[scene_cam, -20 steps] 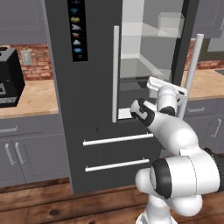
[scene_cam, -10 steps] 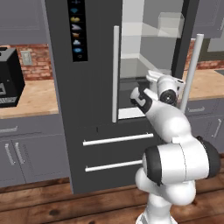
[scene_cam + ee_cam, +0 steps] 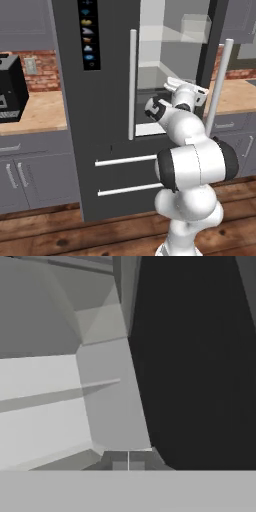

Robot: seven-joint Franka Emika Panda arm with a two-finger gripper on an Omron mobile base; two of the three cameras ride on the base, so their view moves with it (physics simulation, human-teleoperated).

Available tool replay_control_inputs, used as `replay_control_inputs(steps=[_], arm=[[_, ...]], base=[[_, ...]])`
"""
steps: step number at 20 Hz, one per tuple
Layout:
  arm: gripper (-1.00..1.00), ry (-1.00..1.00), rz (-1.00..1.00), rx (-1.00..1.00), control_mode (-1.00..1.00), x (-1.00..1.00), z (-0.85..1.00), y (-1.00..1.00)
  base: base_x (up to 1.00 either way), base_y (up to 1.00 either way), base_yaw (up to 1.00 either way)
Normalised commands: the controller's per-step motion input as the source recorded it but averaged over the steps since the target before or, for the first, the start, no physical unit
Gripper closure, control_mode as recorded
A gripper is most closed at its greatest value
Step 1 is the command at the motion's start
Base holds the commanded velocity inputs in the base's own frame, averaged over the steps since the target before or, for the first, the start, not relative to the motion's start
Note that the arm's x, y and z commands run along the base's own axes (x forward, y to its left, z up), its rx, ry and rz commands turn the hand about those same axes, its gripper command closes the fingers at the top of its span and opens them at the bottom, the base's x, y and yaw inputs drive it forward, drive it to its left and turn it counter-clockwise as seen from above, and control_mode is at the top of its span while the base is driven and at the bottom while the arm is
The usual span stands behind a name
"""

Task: Place one of the steaks on the plate and the other in the bowl. Then place the bowl in the fridge.

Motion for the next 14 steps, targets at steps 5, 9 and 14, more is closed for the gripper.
replay_control_inputs(steps=[5,9,14], arm=[[1.00,0.18,-0.11,0.01,-1.00,0.58,0.00,-0.47],[1.00,0.34,-0.07,0.14,-1.00,0.35,0.00,-1.00],[1.00,0.31,-0.05,0.19,-1.00,0.14,0.00,-1.00]], base=[[0.00,0.00,0.00],[0.00,0.00,0.00],[0.00,0.00,0.00]])
